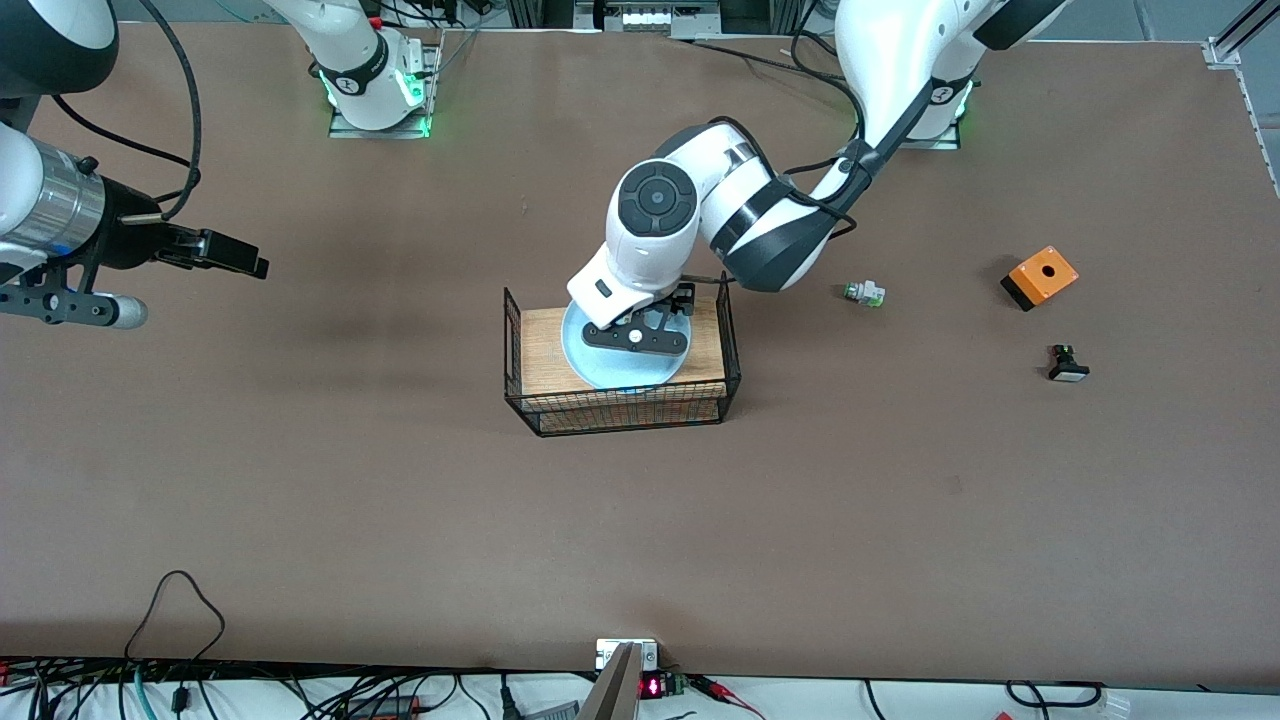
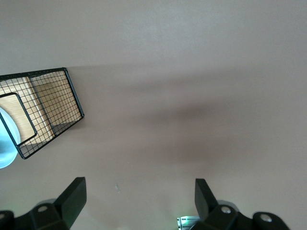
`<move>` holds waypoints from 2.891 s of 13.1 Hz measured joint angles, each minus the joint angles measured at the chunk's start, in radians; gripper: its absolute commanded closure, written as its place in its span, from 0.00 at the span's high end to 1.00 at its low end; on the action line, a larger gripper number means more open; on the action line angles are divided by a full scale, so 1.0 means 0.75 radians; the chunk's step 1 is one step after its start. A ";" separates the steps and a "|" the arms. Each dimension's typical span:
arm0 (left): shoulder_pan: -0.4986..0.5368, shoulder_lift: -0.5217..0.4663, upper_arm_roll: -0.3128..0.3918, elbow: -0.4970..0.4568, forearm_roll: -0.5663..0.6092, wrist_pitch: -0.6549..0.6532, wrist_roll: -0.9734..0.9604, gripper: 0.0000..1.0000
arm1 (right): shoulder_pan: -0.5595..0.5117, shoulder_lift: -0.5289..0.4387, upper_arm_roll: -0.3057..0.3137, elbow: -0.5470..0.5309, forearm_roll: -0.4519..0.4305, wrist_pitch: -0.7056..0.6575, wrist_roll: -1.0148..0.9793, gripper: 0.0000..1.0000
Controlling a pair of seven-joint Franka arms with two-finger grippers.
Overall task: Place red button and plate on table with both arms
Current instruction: 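Lower the left gripper and close it on the red button, then lift the button with the left gripper while the right gripper reaches the plate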
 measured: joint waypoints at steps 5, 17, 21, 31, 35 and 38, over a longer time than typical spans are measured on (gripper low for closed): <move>-0.005 0.015 0.000 0.000 0.006 0.020 0.011 0.98 | 0.000 0.013 -0.001 0.000 0.007 0.030 0.000 1.00; -0.031 0.046 0.001 0.005 0.084 0.024 -0.012 0.00 | 0.071 0.013 0.000 0.000 0.011 0.033 0.108 1.00; -0.030 0.045 0.002 0.020 0.084 0.024 -0.020 0.00 | 0.155 0.013 0.002 0.016 0.011 0.037 0.357 1.00; 0.088 -0.233 0.008 0.088 0.084 -0.238 -0.006 0.00 | 0.236 0.015 0.002 0.021 0.057 0.066 0.821 1.00; 0.280 -0.300 0.022 0.088 0.089 -0.462 0.168 0.00 | 0.371 0.054 0.005 0.021 0.069 0.187 1.035 1.00; 0.487 -0.324 0.025 0.088 0.089 -0.523 0.377 0.00 | 0.470 0.108 0.006 0.020 0.068 0.295 1.070 1.00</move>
